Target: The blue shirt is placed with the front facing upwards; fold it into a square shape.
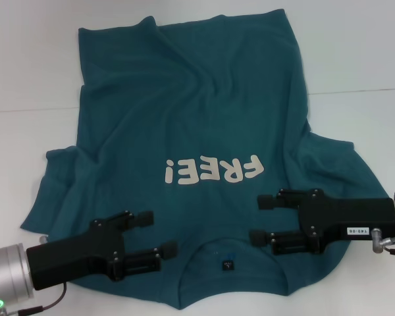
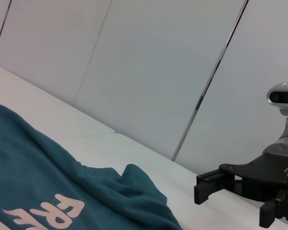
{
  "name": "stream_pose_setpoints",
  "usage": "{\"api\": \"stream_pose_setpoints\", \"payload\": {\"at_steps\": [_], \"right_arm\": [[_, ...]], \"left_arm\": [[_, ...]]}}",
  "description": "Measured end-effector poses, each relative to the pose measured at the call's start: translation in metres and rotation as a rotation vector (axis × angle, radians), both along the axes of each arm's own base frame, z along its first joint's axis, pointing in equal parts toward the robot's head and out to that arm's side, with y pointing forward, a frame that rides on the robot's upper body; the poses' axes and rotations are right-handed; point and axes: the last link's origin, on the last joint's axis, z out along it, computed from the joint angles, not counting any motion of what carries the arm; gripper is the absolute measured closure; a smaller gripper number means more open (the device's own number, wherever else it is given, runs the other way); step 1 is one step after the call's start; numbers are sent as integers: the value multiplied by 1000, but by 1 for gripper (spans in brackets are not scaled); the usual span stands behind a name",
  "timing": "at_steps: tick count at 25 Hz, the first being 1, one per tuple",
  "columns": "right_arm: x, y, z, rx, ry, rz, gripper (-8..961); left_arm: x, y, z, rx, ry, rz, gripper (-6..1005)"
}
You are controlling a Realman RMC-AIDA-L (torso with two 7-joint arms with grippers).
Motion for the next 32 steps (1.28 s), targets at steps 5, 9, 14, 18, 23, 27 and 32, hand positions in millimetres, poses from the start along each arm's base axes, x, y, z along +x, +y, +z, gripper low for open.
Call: {"api": "stream_pose_setpoints", "payload": {"at_steps": [5,9,14,18,23,27,32], "right_arm": [[0,0,0,-1,2,-7,57],[1,0,1,2,4,-10,58],[1,0,1,5,5,-13,58],[1,-1,0,7,9,-11,58],[0,-1,-2,3,23,-26,58],[0,-1,-3,3,35,-39,59],[-2,0,-2,15,59,-50,59]], "left_arm": [[1,0,-1,0,-1,1,80],[0,0,-1,-3,-2,6,80],[-1,2,0,5,-5,22,80],[-12,12,10,82,-5,114,80],[-34,25,26,208,6,265,80],[-49,35,33,264,47,367,80],[-67,45,38,326,111,489,80]]}}
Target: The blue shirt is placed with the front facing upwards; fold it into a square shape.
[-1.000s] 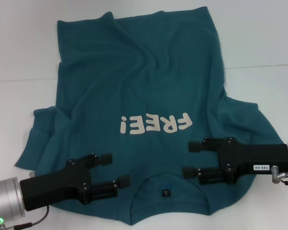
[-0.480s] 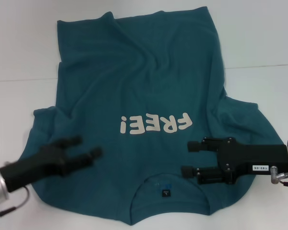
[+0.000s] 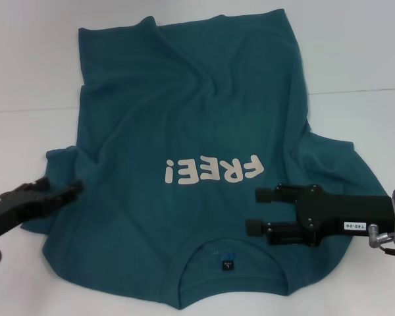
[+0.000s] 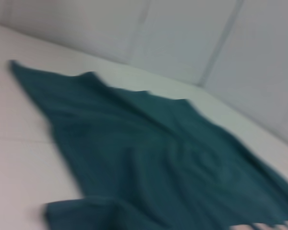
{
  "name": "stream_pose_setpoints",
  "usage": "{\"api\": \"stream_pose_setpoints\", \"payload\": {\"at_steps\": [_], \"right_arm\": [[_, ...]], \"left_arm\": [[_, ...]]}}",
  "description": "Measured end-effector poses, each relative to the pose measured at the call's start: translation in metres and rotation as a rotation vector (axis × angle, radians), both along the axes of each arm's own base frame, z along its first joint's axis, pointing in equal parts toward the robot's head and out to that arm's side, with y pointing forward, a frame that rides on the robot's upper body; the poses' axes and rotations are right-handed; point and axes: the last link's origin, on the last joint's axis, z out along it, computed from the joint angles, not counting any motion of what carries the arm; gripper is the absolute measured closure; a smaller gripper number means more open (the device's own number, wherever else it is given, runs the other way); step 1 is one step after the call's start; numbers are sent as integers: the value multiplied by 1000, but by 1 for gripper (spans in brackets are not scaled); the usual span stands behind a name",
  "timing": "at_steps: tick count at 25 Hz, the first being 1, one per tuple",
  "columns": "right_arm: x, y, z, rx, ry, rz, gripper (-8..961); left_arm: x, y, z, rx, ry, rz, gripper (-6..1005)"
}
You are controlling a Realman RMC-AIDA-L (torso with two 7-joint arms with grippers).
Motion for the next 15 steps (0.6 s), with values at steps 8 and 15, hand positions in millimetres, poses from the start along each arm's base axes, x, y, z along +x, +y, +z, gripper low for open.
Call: {"api": "stream_pose_setpoints", "payload": {"at_steps": [8,15], "right_arm": [[-2,1,-1,-4,17,-7,61],[-3,2,-2,-12,23,-16,62]], "left_arm": [[-13,17,7,68,80,105,79],[-16,27,6,94,155,140,79]]}}
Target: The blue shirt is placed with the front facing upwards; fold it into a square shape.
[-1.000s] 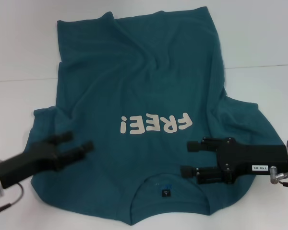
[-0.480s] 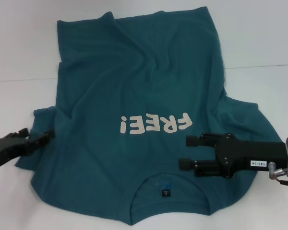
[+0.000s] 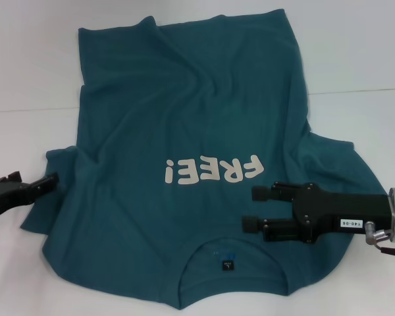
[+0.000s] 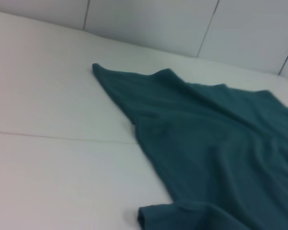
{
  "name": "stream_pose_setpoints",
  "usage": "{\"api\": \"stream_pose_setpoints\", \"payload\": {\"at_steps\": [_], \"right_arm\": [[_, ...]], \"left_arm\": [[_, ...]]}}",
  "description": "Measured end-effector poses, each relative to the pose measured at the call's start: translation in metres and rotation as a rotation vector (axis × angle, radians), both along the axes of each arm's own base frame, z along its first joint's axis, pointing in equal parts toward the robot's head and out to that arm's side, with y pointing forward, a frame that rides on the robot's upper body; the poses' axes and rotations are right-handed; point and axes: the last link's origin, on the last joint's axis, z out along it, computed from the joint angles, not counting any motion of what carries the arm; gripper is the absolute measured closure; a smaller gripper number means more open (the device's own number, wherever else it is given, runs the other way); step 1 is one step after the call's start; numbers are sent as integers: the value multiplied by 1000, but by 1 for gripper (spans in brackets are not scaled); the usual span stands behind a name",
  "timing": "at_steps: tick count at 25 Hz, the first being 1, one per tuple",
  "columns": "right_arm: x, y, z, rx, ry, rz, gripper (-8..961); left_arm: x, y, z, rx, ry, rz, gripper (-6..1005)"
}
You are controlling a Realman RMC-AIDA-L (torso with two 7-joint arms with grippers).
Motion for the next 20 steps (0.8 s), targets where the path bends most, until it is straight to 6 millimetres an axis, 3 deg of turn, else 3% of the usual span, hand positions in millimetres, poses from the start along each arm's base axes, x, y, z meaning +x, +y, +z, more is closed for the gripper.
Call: {"api": "stream_pose_setpoints", "payload": {"at_steps": [20], "right_arm": [[-1,0,1,2,7,-4,63]], "left_arm": [[4,4,-9,-28,49,-8,79]]}}
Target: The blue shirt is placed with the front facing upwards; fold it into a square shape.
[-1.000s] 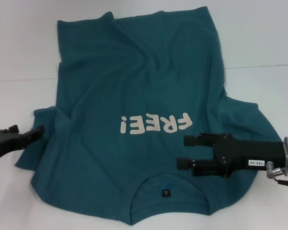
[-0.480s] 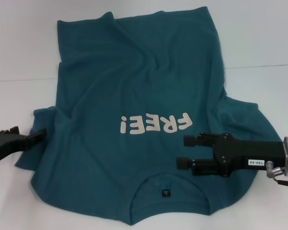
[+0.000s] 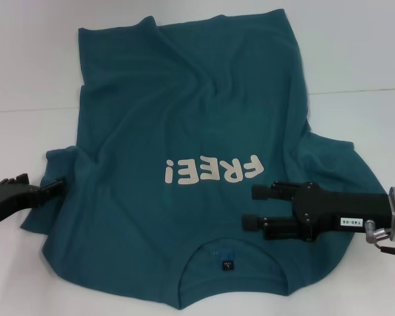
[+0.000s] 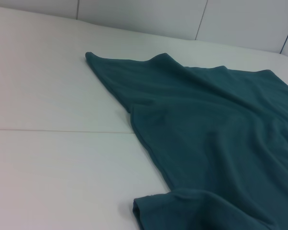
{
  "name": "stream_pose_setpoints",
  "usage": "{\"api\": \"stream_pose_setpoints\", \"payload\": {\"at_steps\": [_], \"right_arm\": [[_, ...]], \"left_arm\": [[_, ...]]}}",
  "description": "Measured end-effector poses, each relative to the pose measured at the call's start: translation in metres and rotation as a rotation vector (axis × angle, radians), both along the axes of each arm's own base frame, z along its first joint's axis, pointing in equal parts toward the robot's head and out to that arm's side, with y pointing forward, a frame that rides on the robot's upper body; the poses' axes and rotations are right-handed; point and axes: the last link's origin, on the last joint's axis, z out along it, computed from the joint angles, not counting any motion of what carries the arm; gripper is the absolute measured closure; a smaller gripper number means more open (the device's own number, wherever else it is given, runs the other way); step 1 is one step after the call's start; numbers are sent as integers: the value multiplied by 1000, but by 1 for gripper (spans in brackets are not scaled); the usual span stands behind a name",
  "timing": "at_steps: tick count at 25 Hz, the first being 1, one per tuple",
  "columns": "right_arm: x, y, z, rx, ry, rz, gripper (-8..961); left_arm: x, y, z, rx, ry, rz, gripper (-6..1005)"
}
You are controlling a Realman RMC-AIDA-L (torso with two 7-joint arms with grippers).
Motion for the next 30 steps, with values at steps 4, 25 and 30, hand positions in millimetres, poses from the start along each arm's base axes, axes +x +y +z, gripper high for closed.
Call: {"api": "stream_pose_setpoints", "payload": {"at_steps": [4,25,30], "right_arm": [[0,0,0,2,2,-2,63],[1,2,0,11,-2,-10,62],[0,2,0,16,3,-10,62]], "left_arm": [[0,0,0,-2,2,0,79],[0,0,-4,-24,29,-6,110],[-1,1,-3,-23,51,-2,135]]}}
